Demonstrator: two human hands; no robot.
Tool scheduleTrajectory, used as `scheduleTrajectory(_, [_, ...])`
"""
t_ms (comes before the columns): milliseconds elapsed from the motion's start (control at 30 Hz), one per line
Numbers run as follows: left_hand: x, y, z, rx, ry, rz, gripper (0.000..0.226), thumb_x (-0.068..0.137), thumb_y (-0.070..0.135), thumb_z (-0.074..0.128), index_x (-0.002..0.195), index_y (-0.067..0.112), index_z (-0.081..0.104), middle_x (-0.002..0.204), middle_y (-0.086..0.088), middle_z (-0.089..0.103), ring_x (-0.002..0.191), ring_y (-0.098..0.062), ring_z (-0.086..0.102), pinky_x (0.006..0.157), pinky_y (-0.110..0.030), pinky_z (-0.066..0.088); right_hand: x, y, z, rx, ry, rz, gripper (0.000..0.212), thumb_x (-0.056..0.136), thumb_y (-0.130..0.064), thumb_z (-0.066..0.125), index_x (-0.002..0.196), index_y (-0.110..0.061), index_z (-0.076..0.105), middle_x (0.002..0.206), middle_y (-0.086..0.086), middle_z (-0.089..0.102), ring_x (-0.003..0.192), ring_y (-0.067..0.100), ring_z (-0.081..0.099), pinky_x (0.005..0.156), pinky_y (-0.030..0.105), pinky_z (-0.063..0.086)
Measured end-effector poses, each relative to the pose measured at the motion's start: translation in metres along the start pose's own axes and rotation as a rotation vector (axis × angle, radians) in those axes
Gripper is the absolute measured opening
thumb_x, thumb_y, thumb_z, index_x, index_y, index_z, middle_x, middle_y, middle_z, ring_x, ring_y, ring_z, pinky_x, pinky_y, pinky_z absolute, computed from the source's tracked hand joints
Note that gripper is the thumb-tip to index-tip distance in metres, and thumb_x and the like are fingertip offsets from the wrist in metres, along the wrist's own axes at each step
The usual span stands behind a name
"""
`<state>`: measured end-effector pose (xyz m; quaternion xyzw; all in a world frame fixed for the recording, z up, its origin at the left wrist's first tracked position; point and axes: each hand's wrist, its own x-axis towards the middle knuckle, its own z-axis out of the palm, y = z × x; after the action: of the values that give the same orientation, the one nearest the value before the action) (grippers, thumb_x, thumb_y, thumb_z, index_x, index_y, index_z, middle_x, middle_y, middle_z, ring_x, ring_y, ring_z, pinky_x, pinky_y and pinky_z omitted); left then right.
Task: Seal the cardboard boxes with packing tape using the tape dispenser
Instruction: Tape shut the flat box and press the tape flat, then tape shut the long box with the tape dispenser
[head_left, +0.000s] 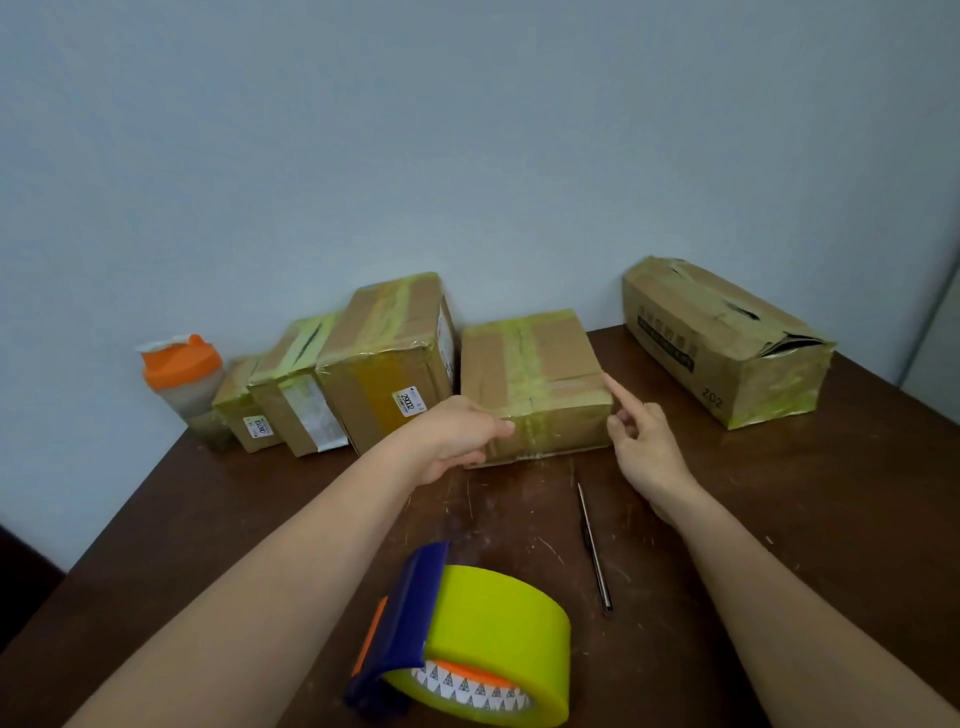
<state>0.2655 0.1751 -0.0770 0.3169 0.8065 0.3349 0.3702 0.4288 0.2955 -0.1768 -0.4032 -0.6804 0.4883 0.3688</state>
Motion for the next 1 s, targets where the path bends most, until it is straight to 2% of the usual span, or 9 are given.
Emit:
scheduleTrajectory(100, [-0.004,0.004,0.002,0.008,-0.010,-0.009,0.059,0.094,0.017,0.064,0.147,0.010,0.038,0.146,-0.010,0.043,0.122,-0.021,0.051,0.095,-0.027,0.047,0.000,0.004,-0.008,0.097,0.000,0.057,0.057,0.100,-0.006,0.042,0.147,-0.038,0.035,0.119,-0.008,0.054,0.102,0.006,0.053,0.080,0.017,0.039])
scheduleTrajectory(167, [-0.008,0.007,0.004,0.038,0.000,0.001,0.056,0.096,0.018,0.062,0.146,0.011,0.038,0.120,-0.006,0.054,0.097,-0.017,0.056,0.081,-0.026,0.049,-0.007,0.008,-0.012,0.114,0.072,0.062,0.053,0.099,-0.005,0.045,0.144,-0.032,0.042,0.121,-0.007,0.056,0.110,0.009,0.054,0.088,0.022,0.044])
scheduleTrajectory(233, [-0.012,0.013,0.006,0.085,0.003,0.055,0.047,0.097,0.011,0.058,0.142,0.008,0.044,0.108,-0.006,0.060,0.086,-0.017,0.057,0.080,-0.027,0.054,-0.015,0.010,-0.016,0.028,0.255,0.014,0.039,0.096,-0.004,0.050,0.131,-0.022,0.054,0.115,0.000,0.058,0.104,0.012,0.057,0.093,0.031,0.048])
scheduleTrajectory(333, [-0.022,0.030,0.013,0.084,-0.028,0.166,0.029,0.094,-0.001,0.058,0.122,0.004,0.062,0.125,-0.013,0.063,0.091,-0.015,0.069,0.074,-0.021,0.059,-0.029,0.010,-0.025,-0.070,0.578,-0.034,0.026,0.089,-0.006,0.062,0.113,-0.011,0.053,0.111,0.005,0.050,0.101,0.019,0.052,0.085,0.031,0.048])
scheduleTrajectory(433, [-0.030,0.050,0.027,0.034,-0.050,0.258,0.024,0.091,-0.004,0.062,0.112,0.004,0.067,0.111,-0.013,0.069,0.090,-0.015,0.072,0.072,-0.020,0.059,-0.034,0.010,-0.045,-0.103,0.790,0.019,0.054,0.079,-0.015,0.076,0.121,-0.008,0.044,0.123,0.014,0.043,0.114,0.028,0.042,0.099,0.041,0.041])
scheduleTrajectory(533, [-0.036,0.071,0.048,0.025,-0.051,0.324,0.020,0.088,-0.005,0.066,0.105,0.005,0.070,0.100,-0.011,0.072,0.091,-0.018,0.072,0.075,-0.023,0.059,-0.031,0.012,-0.075,-0.079,0.773,0.059,0.084,0.072,-0.020,0.083,0.139,-0.011,0.032,0.142,0.017,0.031,0.130,0.030,0.031,0.108,0.039,0.029])
scheduleTrajectory(667, [-0.035,0.094,0.075,0.058,-0.038,0.366,0.018,0.082,-0.006,0.072,0.096,0.006,0.071,0.093,-0.015,0.072,0.087,-0.022,0.073,0.078,-0.027,0.060,-0.016,0.024,-0.102,-0.083,0.686,0.027,0.111,0.067,-0.025,0.088,0.151,-0.019,0.016,0.155,0.013,0.018,0.144,0.027,0.018,0.118,0.047,0.021])
scheduleTrajectory(833, [-0.021,0.115,0.096,0.092,-0.002,0.373,0.013,0.079,-0.002,0.076,0.087,0.006,0.070,0.078,-0.009,0.070,0.067,-0.016,0.069,0.071,-0.023,0.060,0.008,0.029,-0.107,-0.109,0.647,0.020,0.124,0.063,-0.033,0.090,0.154,-0.025,0.006,0.161,0.008,0.010,0.148,0.025,0.009,0.117,0.046,0.019])
scheduleTrajectory(1000, [-0.007,0.121,0.104,0.102,-0.008,0.369,0.014,0.081,0.006,0.078,0.092,0.003,0.070,0.073,-0.006,0.071,0.063,-0.014,0.067,0.064,-0.020,0.057,0.023,0.029,-0.103,-0.202,0.644,0.053,0.128,0.062,-0.044,0.088,0.154,-0.031,0.000,0.162,0.008,0.012,0.148,0.028,0.013,0.116,0.050,0.025])
